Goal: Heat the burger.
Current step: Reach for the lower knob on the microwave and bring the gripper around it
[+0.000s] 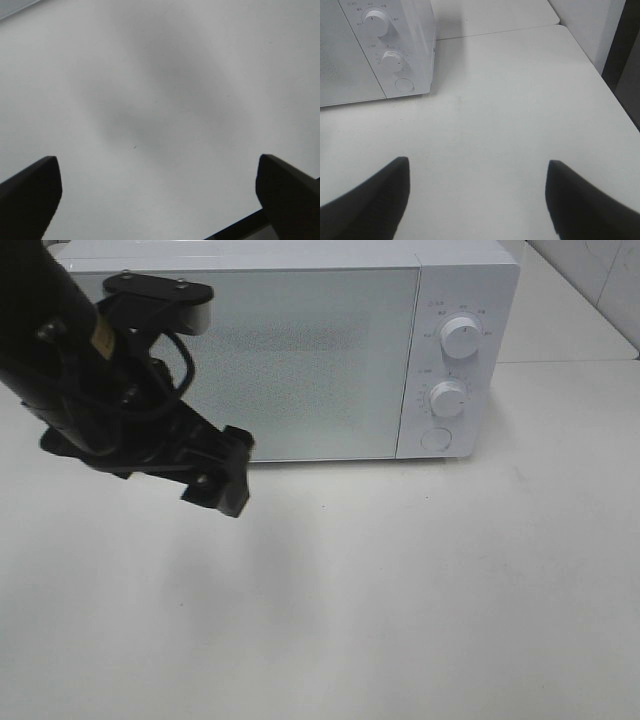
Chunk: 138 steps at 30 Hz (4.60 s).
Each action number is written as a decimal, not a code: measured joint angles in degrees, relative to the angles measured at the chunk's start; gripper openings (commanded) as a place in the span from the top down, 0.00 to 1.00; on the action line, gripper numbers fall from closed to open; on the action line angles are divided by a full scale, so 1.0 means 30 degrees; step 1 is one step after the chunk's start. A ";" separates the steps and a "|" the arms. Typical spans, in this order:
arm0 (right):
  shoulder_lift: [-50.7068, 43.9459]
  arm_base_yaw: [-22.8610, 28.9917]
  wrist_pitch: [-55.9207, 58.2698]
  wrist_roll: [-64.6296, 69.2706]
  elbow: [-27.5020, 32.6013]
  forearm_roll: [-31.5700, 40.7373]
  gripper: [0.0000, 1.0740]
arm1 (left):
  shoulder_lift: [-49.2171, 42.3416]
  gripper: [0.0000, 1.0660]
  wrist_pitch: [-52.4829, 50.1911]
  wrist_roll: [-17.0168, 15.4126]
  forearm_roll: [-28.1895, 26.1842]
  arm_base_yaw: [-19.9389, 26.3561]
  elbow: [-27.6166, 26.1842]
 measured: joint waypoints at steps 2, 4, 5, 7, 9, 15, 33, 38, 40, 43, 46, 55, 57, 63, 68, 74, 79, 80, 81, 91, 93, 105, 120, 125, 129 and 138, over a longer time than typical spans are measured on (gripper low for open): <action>0.0000 0.0000 0.0000 0.0000 0.0000 0.0000 0.32 | -0.0095 0.07 0.0420 0.0134 -0.0191 0.0458 0.0000; 0.0000 0.0000 0.0000 0.0000 0.0000 0.0000 0.32 | -0.0344 0.07 0.1108 0.0611 -0.0573 0.1566 0.0000; 0.0000 0.0000 0.0000 0.0000 0.0000 0.0000 0.32 | -0.0516 0.07 0.1432 0.0974 -0.1050 0.2196 0.0000; 0.0000 0.0000 0.0000 0.0000 0.0000 0.0000 0.32 | -0.0898 0.07 0.1872 0.1833 -0.1757 0.3552 0.0000; 0.0000 0.0000 -0.0019 0.0000 0.0000 0.0000 0.32 | -0.1528 0.07 0.2578 0.2922 -0.2941 0.5539 0.0000; 0.0000 0.0000 -0.0019 0.0000 0.0000 0.0000 0.32 | -0.2788 0.07 0.4202 0.4736 -0.4144 1.0122 0.0000; 0.0000 0.0000 0.0000 0.0000 0.0000 0.0000 0.32 | -0.8938 0.07 0.5882 0.6322 -0.4851 1.5584 0.2349; 0.0000 0.0000 0.0000 0.0000 0.0000 0.0000 0.32 | -1.1115 0.07 0.5271 0.6379 -0.4813 1.5584 0.4354; 0.0000 0.0000 0.0000 0.0000 0.0000 0.0000 0.32 | -1.2681 0.07 0.5176 0.6379 -0.4794 1.5584 0.5768; 0.0000 0.0000 0.0000 0.0000 0.0000 0.0000 0.32 | -1.4381 0.07 0.5176 0.6398 -0.4775 1.5584 0.7028; 0.0000 0.0000 0.0000 0.0000 0.0000 0.0000 0.32 | -1.6062 0.07 0.5195 0.6398 -0.4736 1.5584 0.8079; 0.0000 0.0000 0.0000 0.0000 0.0000 0.0000 0.32 | -1.9767 0.07 0.5386 0.6398 -0.4393 1.5584 0.9855; 0.0000 0.0000 0.0000 0.0000 0.0000 0.0000 0.32 | -2.1161 0.08 0.5386 0.6417 -0.4240 1.5584 1.0371; 0.0000 0.0000 0.0000 0.0000 0.0000 0.0000 0.32 | -2.3052 0.08 0.4985 0.6417 -0.4106 1.5584 1.0886; 0.0000 0.0000 0.0000 0.0000 0.0000 0.0000 0.32 | -2.4217 0.08 0.4966 0.6417 -0.4106 1.5584 1.0886; 0.0000 0.0000 0.0000 0.0000 0.0000 0.0000 0.32 | -2.6528 0.08 0.4947 0.6417 -0.4106 1.5584 1.0886; 0.0000 0.0000 0.0000 0.0000 0.0000 0.0000 0.32 | -2.8094 0.08 0.4947 0.6417 -0.4011 1.5584 1.0886; 0.0000 0.0000 0.0000 0.0000 0.0000 0.0000 0.32 | -2.8820 0.08 0.4947 0.6417 -0.3953 1.5584 1.0886; 0.0000 0.0000 0.0000 0.0000 0.0000 0.0000 0.32 | -2.8820 0.08 0.4947 0.6417 -0.3953 1.5584 1.0886; 0.0000 0.0000 0.0000 0.0000 0.0000 0.0000 0.32 | -2.9756 0.08 0.4927 0.6417 -0.3934 1.5584 1.0982; 0.0000 0.0000 0.0000 0.0000 0.0000 0.0000 0.32 | -2.9756 0.08 0.4927 0.6417 -0.3934 1.5584 1.0982; 0.0000 0.0000 0.0000 0.0000 0.0000 0.0019 0.32 | -2.9756 0.08 0.4927 0.6417 -0.3934 1.5584 1.0982; 0.0000 0.0000 0.0000 0.0000 0.0000 0.0019 0.32 | -2.9756 0.08 0.4927 0.6417 -0.3934 1.5584 1.0982; 0.0000 0.0000 0.0000 0.0000 0.0000 0.0019 0.32 | -2.9775 0.08 0.4927 0.6417 -0.3934 1.5584 1.0982; 0.0000 0.0000 0.0000 0.0000 0.0000 0.0019 0.32 | -2.9775 0.08 0.4927 0.6417 -0.3934 1.5584 1.0982; 0.0076 0.0000 -0.0267 -0.0248 -0.0668 -0.0019 0.27 | -2.9775 0.08 0.4927 0.6417 -0.3934 1.5584 1.0982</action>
